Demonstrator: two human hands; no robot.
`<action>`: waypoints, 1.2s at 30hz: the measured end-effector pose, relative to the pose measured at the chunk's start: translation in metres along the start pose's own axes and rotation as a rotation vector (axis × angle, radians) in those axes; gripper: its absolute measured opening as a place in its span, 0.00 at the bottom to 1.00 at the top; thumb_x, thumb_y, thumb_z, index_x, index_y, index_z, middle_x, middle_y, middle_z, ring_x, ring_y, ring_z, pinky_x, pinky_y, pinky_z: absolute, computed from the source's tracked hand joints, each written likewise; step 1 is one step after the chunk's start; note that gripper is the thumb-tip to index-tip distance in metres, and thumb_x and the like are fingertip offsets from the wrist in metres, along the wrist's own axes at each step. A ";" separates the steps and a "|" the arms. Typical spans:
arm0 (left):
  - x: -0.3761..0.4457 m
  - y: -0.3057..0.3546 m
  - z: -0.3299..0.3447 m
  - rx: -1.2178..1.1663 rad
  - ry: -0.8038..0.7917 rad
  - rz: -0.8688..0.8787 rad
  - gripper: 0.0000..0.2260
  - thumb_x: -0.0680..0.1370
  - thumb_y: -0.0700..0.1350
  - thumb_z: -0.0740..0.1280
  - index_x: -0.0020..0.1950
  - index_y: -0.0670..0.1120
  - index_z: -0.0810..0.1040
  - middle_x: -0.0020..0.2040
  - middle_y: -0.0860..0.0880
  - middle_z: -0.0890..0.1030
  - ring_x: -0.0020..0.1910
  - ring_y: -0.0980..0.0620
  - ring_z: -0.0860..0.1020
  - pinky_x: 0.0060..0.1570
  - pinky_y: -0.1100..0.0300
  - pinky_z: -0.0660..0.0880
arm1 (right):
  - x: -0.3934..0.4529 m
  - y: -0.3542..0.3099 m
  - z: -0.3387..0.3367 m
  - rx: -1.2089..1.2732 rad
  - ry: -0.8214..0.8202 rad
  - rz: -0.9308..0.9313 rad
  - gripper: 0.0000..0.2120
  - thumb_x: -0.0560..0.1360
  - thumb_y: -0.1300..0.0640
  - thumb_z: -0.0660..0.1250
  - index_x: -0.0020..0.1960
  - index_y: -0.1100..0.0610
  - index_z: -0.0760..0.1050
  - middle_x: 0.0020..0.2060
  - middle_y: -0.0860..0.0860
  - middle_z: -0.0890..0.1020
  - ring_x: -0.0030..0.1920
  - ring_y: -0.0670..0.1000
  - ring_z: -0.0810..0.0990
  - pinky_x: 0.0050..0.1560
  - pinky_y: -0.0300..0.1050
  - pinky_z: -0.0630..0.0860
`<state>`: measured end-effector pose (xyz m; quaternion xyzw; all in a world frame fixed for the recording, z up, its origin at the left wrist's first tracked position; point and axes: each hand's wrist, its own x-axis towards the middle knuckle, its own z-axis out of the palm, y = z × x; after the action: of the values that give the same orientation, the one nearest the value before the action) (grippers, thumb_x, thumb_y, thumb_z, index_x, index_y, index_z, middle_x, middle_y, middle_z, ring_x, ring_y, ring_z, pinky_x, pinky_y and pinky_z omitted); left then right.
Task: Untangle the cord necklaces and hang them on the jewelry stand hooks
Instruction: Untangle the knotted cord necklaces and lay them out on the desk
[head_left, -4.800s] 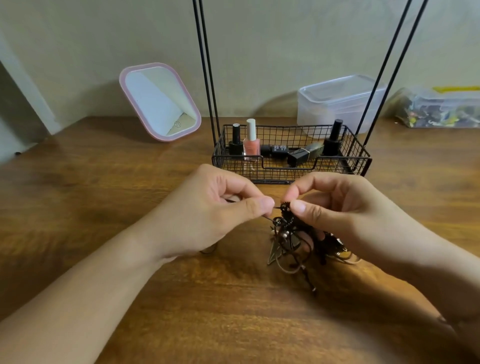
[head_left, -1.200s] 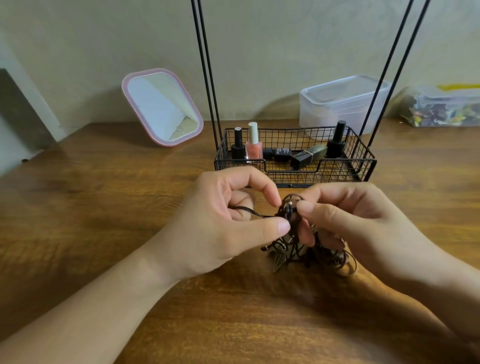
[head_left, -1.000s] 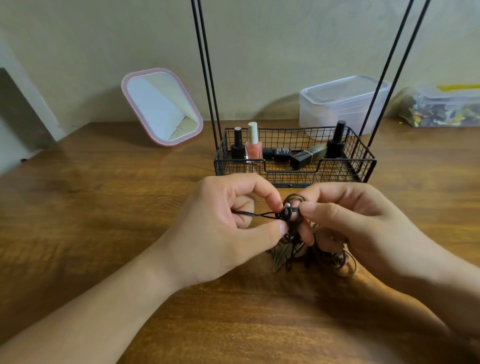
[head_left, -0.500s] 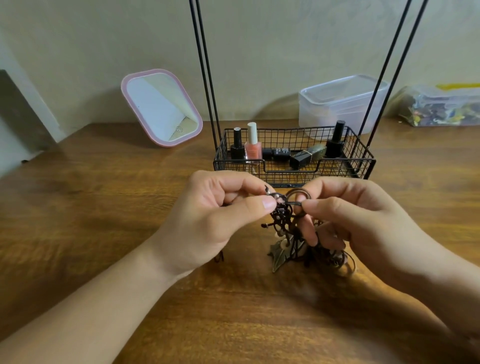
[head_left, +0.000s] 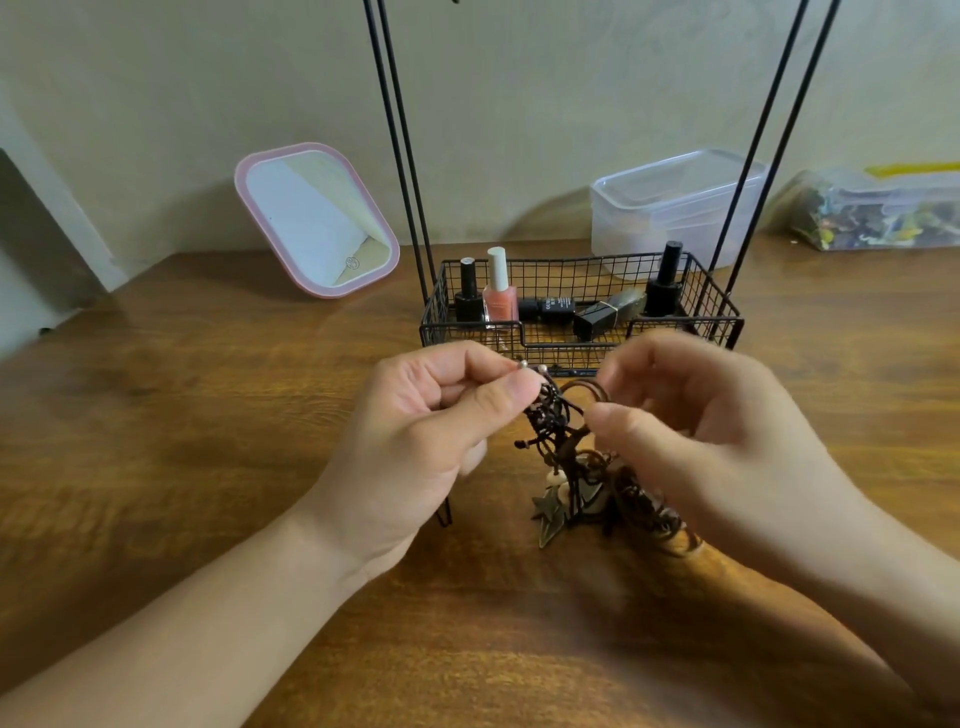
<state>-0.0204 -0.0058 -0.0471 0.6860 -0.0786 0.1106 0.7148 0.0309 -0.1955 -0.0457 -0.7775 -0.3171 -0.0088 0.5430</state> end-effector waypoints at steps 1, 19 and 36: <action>0.000 0.001 0.000 -0.005 -0.013 -0.033 0.05 0.73 0.44 0.70 0.37 0.48 0.83 0.24 0.56 0.67 0.24 0.57 0.59 0.25 0.63 0.55 | -0.001 0.000 0.000 -0.029 0.047 -0.084 0.06 0.75 0.49 0.69 0.51 0.47 0.78 0.40 0.48 0.81 0.34 0.48 0.78 0.29 0.43 0.75; 0.003 0.005 -0.012 0.009 -0.170 -0.223 0.07 0.74 0.46 0.69 0.46 0.47 0.85 0.23 0.55 0.65 0.22 0.57 0.60 0.24 0.64 0.59 | 0.004 0.002 -0.009 0.282 0.006 -0.206 0.04 0.70 0.57 0.74 0.41 0.48 0.83 0.40 0.54 0.82 0.40 0.53 0.80 0.37 0.48 0.79; 0.003 0.018 -0.016 0.700 -0.127 0.109 0.05 0.77 0.41 0.69 0.43 0.46 0.84 0.27 0.63 0.77 0.30 0.65 0.77 0.32 0.77 0.69 | 0.005 0.011 -0.007 0.011 0.107 -0.180 0.10 0.70 0.62 0.76 0.41 0.48 0.81 0.40 0.49 0.84 0.38 0.53 0.80 0.30 0.53 0.74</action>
<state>-0.0231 0.0115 -0.0294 0.8896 -0.1167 0.1257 0.4233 0.0425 -0.2013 -0.0499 -0.7414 -0.3562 -0.0974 0.5603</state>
